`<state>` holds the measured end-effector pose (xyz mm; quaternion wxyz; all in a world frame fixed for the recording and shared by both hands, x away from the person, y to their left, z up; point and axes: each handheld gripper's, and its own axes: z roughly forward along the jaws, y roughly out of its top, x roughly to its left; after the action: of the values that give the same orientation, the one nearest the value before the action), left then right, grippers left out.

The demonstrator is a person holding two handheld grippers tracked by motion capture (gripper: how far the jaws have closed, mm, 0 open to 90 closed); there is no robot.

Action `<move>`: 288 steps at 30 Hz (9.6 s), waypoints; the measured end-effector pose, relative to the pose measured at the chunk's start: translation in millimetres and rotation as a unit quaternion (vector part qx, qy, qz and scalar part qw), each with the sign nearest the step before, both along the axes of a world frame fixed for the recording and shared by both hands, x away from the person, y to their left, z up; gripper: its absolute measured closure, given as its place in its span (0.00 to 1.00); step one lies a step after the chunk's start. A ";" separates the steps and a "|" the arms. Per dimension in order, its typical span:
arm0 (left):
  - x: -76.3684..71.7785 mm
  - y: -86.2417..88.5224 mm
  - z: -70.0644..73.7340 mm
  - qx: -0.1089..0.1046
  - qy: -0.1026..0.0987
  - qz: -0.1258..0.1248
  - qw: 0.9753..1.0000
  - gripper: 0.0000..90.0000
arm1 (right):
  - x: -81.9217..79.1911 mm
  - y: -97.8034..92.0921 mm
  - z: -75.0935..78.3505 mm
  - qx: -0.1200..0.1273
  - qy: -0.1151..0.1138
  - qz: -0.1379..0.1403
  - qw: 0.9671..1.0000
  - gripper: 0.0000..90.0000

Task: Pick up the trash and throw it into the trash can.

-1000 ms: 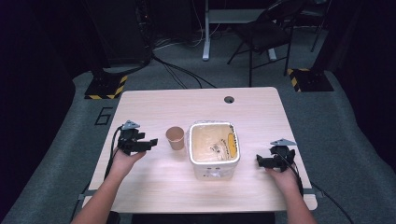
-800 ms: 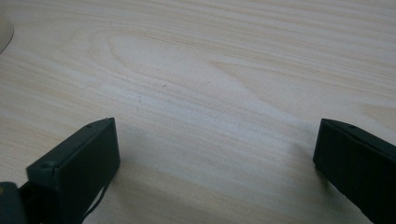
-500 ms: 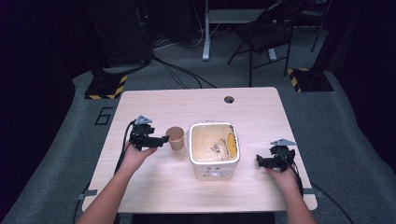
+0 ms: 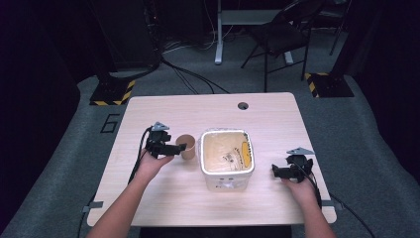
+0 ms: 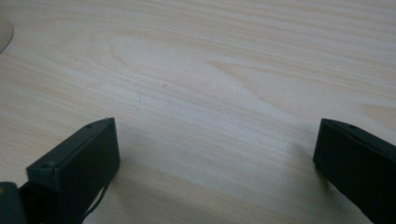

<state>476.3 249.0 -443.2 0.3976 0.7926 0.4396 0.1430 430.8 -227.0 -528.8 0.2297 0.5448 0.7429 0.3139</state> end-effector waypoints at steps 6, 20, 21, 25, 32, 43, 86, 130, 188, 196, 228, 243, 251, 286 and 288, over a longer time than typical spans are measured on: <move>2.3 -5.4 -3.5 0.002 0.002 -0.002 1.000 0.20 | 0.0 0.0 0.0 0.000 0.000 0.000 1.000 0.00; 6.0 -17.3 -8.9 0.003 0.002 -0.009 1.000 0.16 | 0.0 0.0 0.0 0.000 0.000 0.000 1.000 0.00; 6.4 -17.6 -9.5 0.004 0.002 -0.007 1.000 0.16 | 0.0 0.0 0.0 0.000 0.000 0.000 1.000 0.00; 8.5 -19.0 -11.7 0.003 0.005 -0.005 1.000 0.16 | 0.0 0.0 0.0 0.000 0.000 0.000 1.000 0.00; 12.4 -23.1 -17.2 0.010 0.013 -0.004 1.000 0.16 | 0.0 0.0 0.0 0.000 0.000 0.000 1.000 0.00; 13.5 -24.6 -18.8 0.018 0.013 -0.005 1.000 0.19 | 0.0 0.0 0.0 0.000 0.000 0.000 1.000 0.00; -21.6 -13.3 79.7 0.022 -0.020 -0.067 0.997 0.20 | 0.0 0.0 0.0 0.000 0.000 0.000 1.000 0.00; -40.1 -87.5 120.7 0.001 -0.038 -0.182 0.983 0.20 | 0.0 0.0 0.0 0.000 0.000 0.000 1.000 0.00; -45.5 -141.7 63.9 0.027 -0.007 -0.239 0.971 0.18 | 0.0 0.0 0.0 0.000 0.000 0.000 1.000 0.00; -45.7 -125.1 72.9 0.029 -0.023 -0.224 0.974 0.20 | -0.2 0.9 0.0 0.000 0.000 0.004 1.000 0.00; -33.7 -11.0 84.3 0.013 -0.050 -0.100 0.994 0.29 | 0.2 0.6 -0.1 0.000 0.000 0.006 1.000 0.00; -32.1 12.9 57.8 0.021 -0.041 -0.068 0.997 0.32 | 0.2 0.6 -0.1 0.000 0.000 0.006 1.000 0.00; -31.0 21.6 37.4 0.022 -0.029 -0.056 0.998 0.32 | 0.2 0.5 -0.1 0.000 0.000 0.006 1.000 0.00; -40.7 70.1 -37.2 0.033 0.012 0.005 0.999 0.34 | 0.1 0.6 -0.1 0.000 0.000 0.006 1.000 0.00; -40.7 73.3 -40.4 0.035 0.014 0.009 0.999 0.34 | 0.1 0.6 -0.1 0.000 -0.001 0.005 1.000 0.00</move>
<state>435.6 322.2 -483.6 0.3623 0.8041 0.4465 0.1510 430.9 -226.3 -528.9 0.2286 0.5406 0.7457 0.3152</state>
